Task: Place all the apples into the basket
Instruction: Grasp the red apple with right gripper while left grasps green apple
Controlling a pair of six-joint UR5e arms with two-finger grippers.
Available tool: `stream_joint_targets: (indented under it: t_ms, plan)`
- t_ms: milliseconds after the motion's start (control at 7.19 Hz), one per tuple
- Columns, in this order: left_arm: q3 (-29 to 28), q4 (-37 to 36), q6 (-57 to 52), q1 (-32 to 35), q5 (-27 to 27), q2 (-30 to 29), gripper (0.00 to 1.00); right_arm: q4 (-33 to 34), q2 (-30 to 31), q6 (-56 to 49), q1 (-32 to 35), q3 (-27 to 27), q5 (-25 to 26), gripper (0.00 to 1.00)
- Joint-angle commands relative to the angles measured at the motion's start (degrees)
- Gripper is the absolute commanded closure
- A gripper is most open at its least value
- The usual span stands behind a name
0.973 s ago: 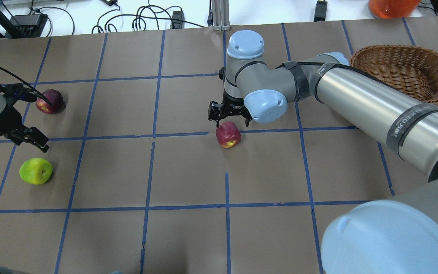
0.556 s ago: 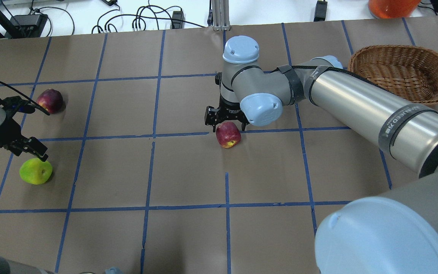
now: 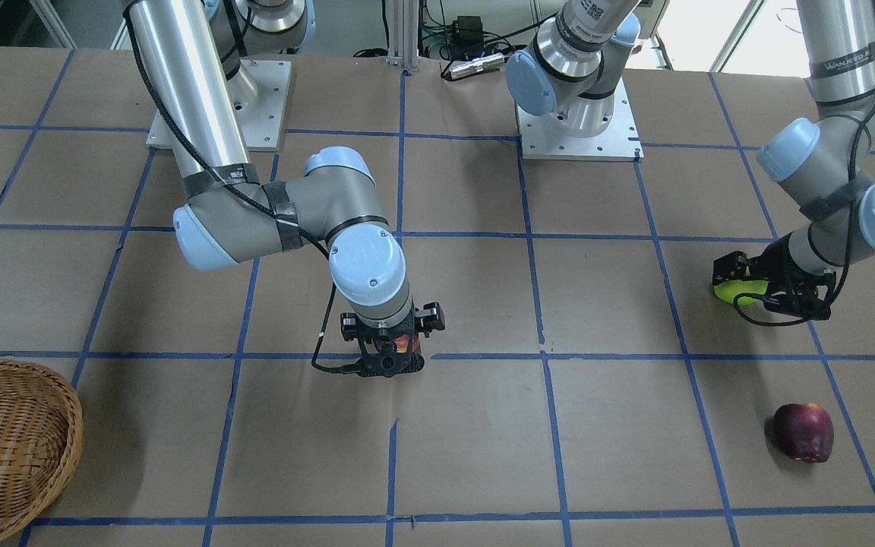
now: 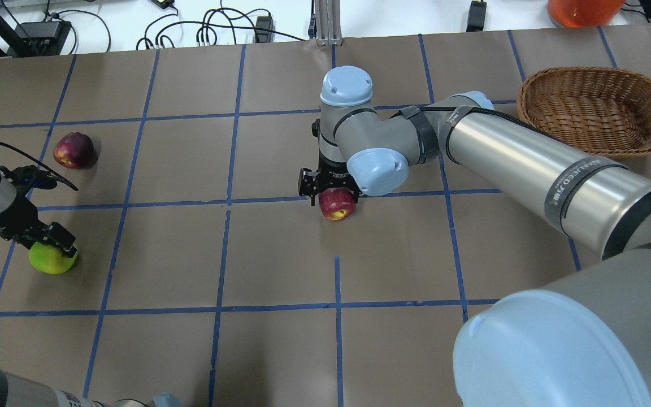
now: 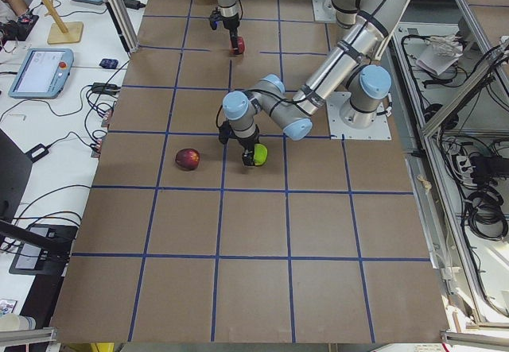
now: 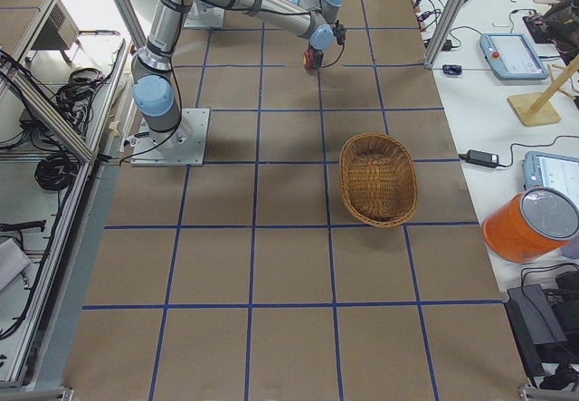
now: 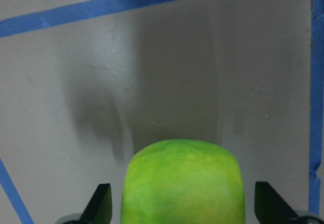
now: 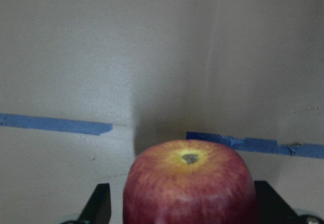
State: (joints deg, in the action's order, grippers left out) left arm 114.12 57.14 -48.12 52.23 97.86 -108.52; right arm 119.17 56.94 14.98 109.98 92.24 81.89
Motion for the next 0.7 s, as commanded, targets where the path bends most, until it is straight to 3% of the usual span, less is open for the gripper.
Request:
stream_joint_targets:
  t_ms: [0, 139, 278, 417, 556]
  plan:
    - [0.05, -0.37, 0.13, -0.29, -0.56, -0.38, 0.55, 1.14, -0.08, 1.19, 0.06, 0.92, 0.9, 0.68]
    - [-0.38, 0.42, 0.57, 0.06, -0.39, 0.23, 0.67, 1.07, 0.27, 1.28, 0.06, 0.58, 3.43, 1.0]
    - [-1.35, 0.68, 2.4, 0.76, -0.39, 0.85, 0.68, 0.81, 1.23, 1.28, -0.11, -0.21, 4.85, 1.0]
    - [-5.88, 4.86, 6.94, 3.03, -1.95, 0.33, 0.68, 0.11, 3.85, 1.11, -1.94, -1.61, 5.82, 1.0]
    - [-12.8, 14.04, 13.77, 8.36, -1.97, 0.07, 0.68, -3.29, 5.88, 0.58, -6.05, -3.97, 9.92, 1.0]
